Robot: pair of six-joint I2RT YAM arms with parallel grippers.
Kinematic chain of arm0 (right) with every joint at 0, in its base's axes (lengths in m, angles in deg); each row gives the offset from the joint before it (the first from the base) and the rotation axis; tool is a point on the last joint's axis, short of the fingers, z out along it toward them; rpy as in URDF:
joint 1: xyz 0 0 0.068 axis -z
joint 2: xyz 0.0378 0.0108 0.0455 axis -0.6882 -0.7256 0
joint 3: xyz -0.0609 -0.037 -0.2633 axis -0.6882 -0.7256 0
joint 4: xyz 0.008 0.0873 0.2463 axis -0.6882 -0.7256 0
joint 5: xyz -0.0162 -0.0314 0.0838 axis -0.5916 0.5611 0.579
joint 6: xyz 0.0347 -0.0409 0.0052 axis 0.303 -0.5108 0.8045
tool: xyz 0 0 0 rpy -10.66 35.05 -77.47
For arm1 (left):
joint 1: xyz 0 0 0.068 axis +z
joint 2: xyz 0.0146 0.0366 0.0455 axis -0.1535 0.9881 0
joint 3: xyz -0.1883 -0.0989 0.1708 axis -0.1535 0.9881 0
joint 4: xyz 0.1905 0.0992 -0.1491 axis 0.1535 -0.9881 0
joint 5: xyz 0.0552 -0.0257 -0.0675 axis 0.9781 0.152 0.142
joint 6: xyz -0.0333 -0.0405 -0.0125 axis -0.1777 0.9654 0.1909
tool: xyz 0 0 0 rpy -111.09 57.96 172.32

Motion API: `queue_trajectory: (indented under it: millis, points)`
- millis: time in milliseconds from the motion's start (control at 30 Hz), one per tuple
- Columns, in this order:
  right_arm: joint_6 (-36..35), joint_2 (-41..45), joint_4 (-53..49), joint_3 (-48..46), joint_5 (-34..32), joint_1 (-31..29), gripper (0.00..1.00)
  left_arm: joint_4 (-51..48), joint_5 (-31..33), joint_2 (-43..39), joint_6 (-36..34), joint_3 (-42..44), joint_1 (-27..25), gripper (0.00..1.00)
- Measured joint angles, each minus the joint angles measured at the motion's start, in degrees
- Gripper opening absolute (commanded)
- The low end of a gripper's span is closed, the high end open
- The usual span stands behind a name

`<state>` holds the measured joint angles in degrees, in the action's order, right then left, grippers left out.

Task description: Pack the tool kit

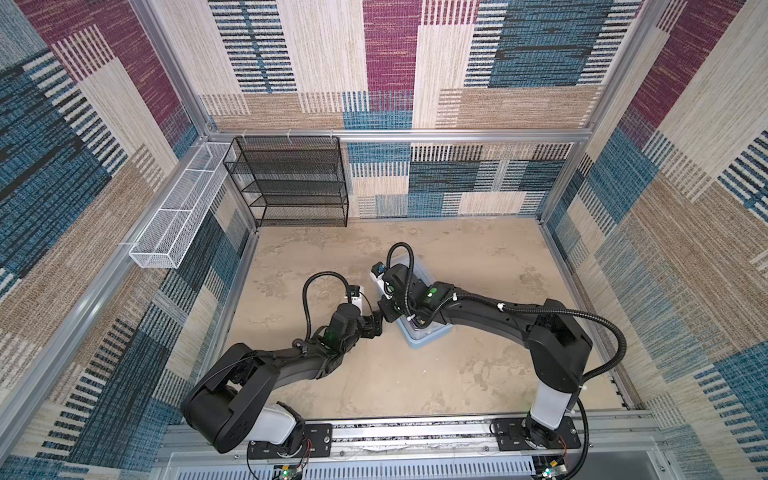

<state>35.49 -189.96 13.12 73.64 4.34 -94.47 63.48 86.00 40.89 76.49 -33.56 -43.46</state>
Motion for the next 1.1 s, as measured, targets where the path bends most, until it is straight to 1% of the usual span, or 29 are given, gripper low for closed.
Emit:
queue_trajectory:
  millis: [267, 400, 500, 733, 1100]
  points:
    - [0.0, -0.1, -0.5, 0.3, -0.6, -0.2, 0.07, 0.2, 0.0, 0.0, 0.2, 0.0, 0.0, 0.84]
    - [0.3, 0.0, -1.2, 0.7, -1.2, -0.2, 0.09, 0.3, 0.0, 0.2, 0.2, 0.0, 0.0, 0.84]
    - [0.5, 0.2, -1.6, 0.9, -2.1, -0.2, 0.12, 0.3, 0.0, 0.2, 0.2, 0.0, 0.0, 0.84]
    - [1.3, 1.4, -2.9, 1.0, -3.1, -0.3, 0.15, 0.3, -0.2, 0.3, 0.4, 0.1, 0.1, 0.84]
    - [2.6, 5.8, -1.8, -1.2, -6.2, -0.3, 0.18, 0.3, -1.3, 0.5, 0.4, -0.7, 0.1, 0.84]
